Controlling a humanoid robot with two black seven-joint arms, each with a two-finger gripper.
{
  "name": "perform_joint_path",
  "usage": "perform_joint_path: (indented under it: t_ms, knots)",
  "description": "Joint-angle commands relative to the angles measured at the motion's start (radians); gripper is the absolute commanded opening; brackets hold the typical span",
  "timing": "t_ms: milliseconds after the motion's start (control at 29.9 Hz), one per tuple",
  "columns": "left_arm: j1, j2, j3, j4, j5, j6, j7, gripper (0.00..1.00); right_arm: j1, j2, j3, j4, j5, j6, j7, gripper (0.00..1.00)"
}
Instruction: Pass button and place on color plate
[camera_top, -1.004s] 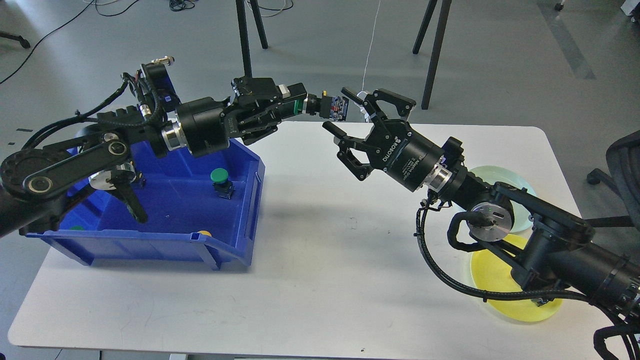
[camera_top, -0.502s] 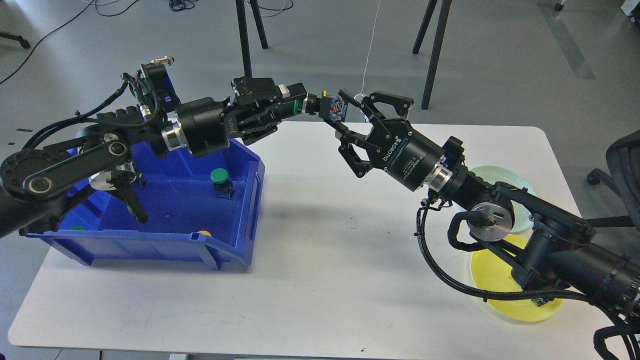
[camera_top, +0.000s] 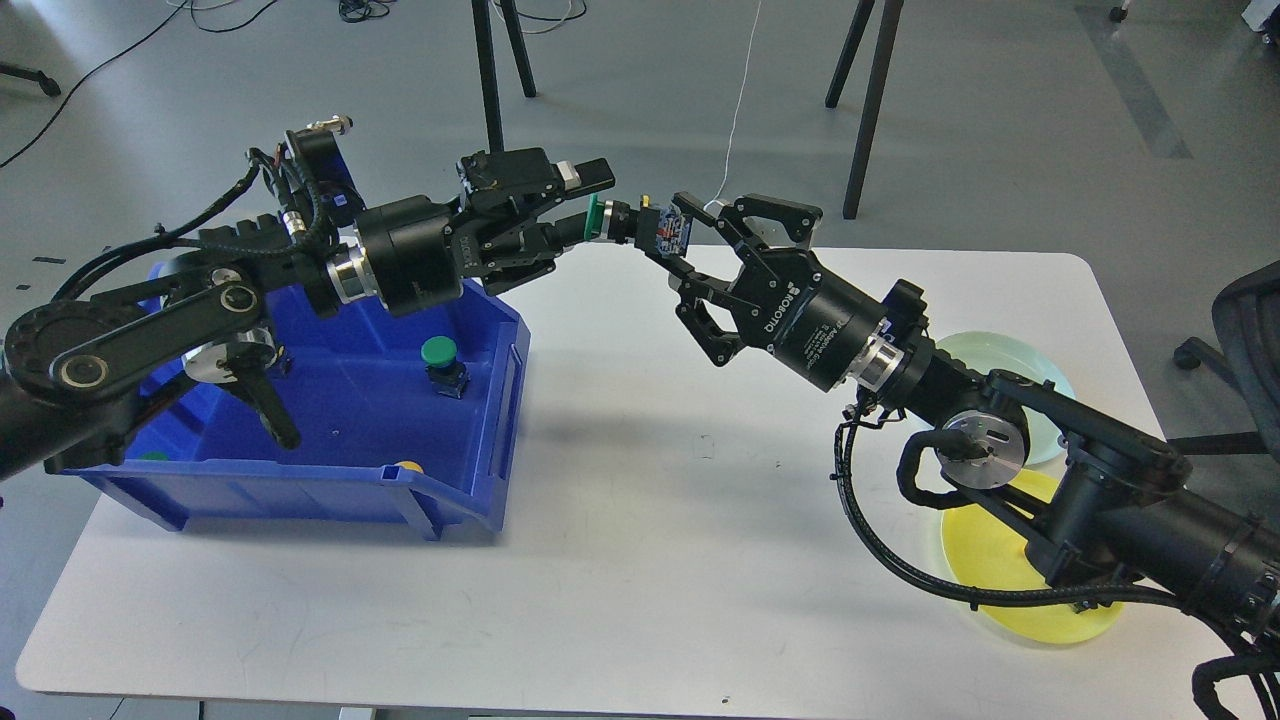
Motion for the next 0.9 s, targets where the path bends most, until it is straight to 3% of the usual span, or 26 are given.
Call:
perform_joint_path:
  t_ms: [0,100,268,469,669,736,870]
  knots:
    - [0.004,0.0,0.0,0.001,0.001,0.0,0.0,0.8,-0.023,-0.031,0.026,0.005,0.009,-0.001,0.003,0.06]
    - [0.004,-0.001,0.0,0.001,0.001,0.0,0.0,0.8,-0.087,-0.076,0.13,0.013,0.02,-0.014,0.004,0.05]
    - [0.007,0.0,-0.002,0.001,-0.001,0.0,0.0,0.81,-0.334,-0.107,0.391,0.016,0.228,-0.082,0.001,0.05]
    - [0.007,0.0,-0.002,0.001,-0.001,0.0,0.0,0.81,-0.564,-0.078,0.661,0.062,0.273,-0.386,0.006,0.05]
    - [0.007,0.0,-0.002,0.001,-0.001,0.0,0.0,0.81,-0.556,-0.064,0.693,0.057,0.347,-0.745,0.0,0.05]
    - [0.007,-0.001,-0.002,0.001,-0.001,0.0,0.0,0.81,-0.53,-0.067,0.68,0.047,0.347,-0.817,-0.01,0.06]
    - [0.007,0.0,-0.002,0.001,-0.001,0.0,0.0,0.81,-0.455,-0.061,0.614,-0.024,0.345,-0.874,-0.072,0.07]
